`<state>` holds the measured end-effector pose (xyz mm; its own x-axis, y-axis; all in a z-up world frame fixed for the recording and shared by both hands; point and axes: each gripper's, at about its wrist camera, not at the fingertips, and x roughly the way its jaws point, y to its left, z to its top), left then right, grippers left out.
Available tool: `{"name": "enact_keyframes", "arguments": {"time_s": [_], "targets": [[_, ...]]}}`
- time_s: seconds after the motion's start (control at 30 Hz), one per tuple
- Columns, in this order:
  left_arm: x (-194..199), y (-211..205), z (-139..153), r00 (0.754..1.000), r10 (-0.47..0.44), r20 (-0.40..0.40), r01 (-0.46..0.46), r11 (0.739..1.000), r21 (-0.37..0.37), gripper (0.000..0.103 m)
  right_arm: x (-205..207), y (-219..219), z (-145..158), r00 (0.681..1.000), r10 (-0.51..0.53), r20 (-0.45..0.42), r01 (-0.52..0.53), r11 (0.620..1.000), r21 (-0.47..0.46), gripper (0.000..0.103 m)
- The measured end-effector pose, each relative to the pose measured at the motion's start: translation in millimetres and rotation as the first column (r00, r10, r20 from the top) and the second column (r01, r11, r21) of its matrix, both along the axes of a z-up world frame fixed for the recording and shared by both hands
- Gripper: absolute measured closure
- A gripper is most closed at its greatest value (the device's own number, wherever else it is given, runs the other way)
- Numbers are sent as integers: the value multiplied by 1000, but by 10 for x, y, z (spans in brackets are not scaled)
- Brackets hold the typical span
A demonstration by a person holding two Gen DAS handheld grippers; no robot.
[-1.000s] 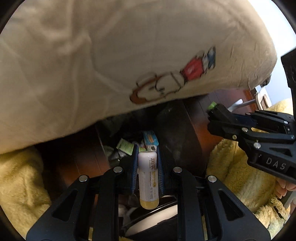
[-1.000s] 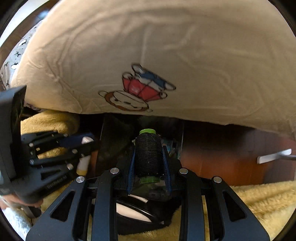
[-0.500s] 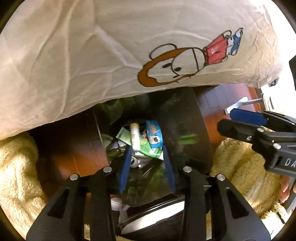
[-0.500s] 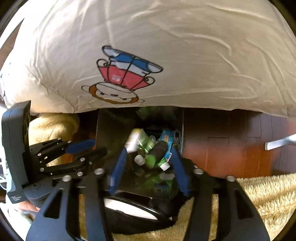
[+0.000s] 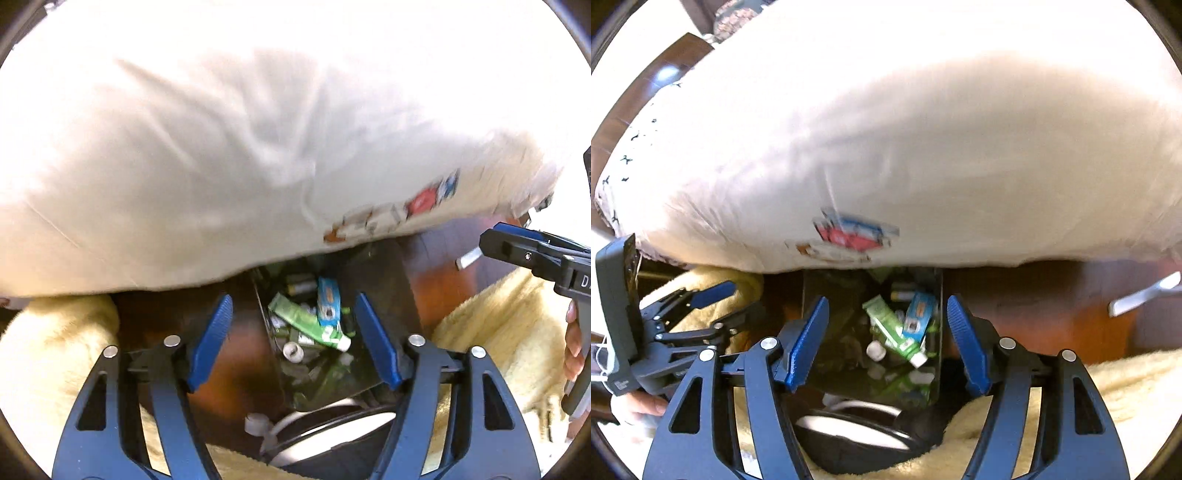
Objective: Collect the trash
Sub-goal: 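Lower tube and spool into the bin and open both tools, then grasp the round tin with the right tool while the left tool grasps the yellow bottle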
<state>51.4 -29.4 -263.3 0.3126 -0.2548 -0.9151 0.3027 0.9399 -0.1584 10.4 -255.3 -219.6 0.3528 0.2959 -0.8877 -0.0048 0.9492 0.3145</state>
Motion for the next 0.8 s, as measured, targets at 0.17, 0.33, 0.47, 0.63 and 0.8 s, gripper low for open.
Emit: {"name": "enact_keyframes", "arguments": {"time_s": [0.17, 0.33, 0.47, 0.63, 0.8], "targets": [[77, 75, 590, 990, 8, 140, -7, 1000, -6, 31, 82, -50, 621, 987, 12, 161, -3, 998, -58, 30], [339, 173, 1105, 962, 28, 273, -32, 999, 13, 29, 367, -125, 1145, 949, 18, 316, 23, 992, -127, 28], [675, 230, 1372, 941, 60, 333, -72, 997, 26, 26, 814, -201, 1379, 932, 18, 362, 38, 988, -147, 28], [1194, 257, 1508, 931, 82, 356, -105, 993, 45, 26, 1554, -159, 1415, 934, 49, 353, 16, 984, -178, 28], [1722, 289, 1490, 937, 111, 330, -120, 993, 7, 26, 2150, 18, 1344, 940, 61, 335, 8, 979, -202, 28]]}}
